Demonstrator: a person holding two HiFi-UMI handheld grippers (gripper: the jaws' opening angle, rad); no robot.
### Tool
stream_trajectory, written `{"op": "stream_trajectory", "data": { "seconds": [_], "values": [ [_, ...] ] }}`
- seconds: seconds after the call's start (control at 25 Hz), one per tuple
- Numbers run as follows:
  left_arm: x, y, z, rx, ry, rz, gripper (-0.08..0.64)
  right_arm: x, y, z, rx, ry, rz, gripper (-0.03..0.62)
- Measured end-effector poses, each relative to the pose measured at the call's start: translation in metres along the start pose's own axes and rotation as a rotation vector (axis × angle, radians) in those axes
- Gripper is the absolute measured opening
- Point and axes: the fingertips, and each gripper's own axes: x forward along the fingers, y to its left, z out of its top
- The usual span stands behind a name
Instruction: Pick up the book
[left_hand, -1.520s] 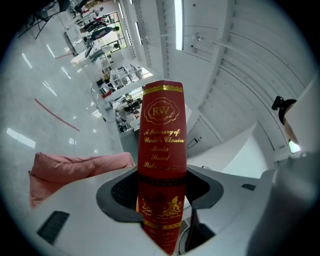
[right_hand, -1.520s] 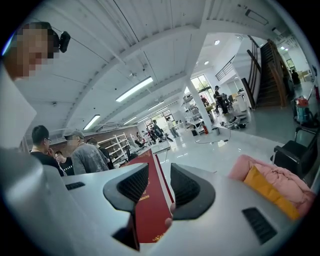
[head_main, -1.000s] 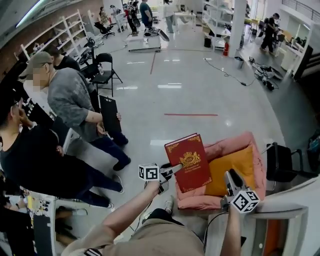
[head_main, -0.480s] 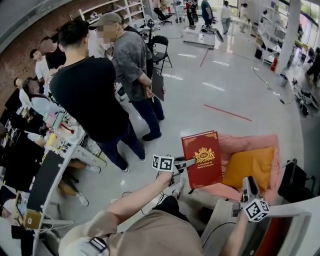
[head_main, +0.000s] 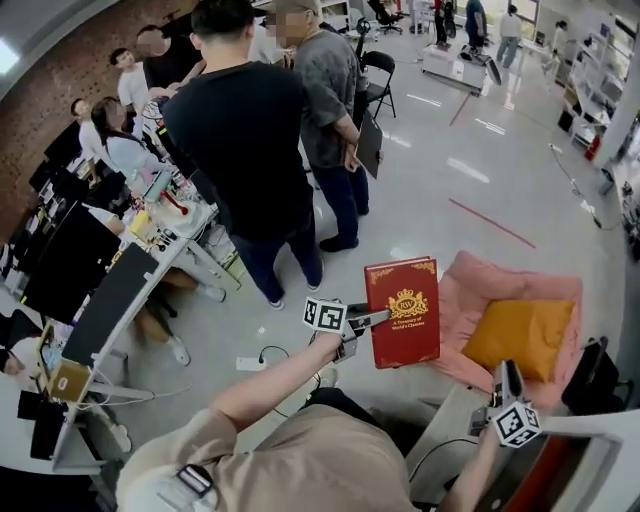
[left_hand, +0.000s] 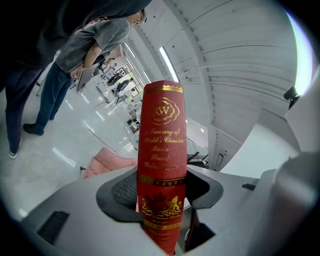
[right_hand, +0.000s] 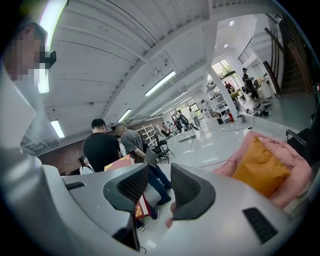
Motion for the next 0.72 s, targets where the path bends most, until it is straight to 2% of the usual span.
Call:
{"op": "stream_trajectory", "data": {
  "seconds": [0.2,0.4,0.52,0.56,0.72],
  "values": [
    [-0.002,0.015,-0.003,0.023,-0.006,0.053,0.252,0.005,-0.018,-0.002,-0.019,0.043,-0.012,0.129],
    [0.0,0.042,-0.013,-0.013,-0.009,0.078,0.252,0.017,-0.039,-0.022,-0.021,0.052,-0.028,0.129],
    [-0.011,0.069,-0.008,0.021,-0.006,0.185,0.252,0.032,-0.042,-0.037,-0.029,0.072,-0.029,0.129],
    [-0.013,0.074,-0.008,0.025,-0.005,0.199,0.25,0.033,-0.043,-0.041,-0.032,0.08,-0.036,0.129],
    [-0.006,0.073,-0.017,0.029,0.045,0.155,0.252,0.014,-0.042,-0.057,-0.04,0.092,-0.103,0.129]
  ]
}}
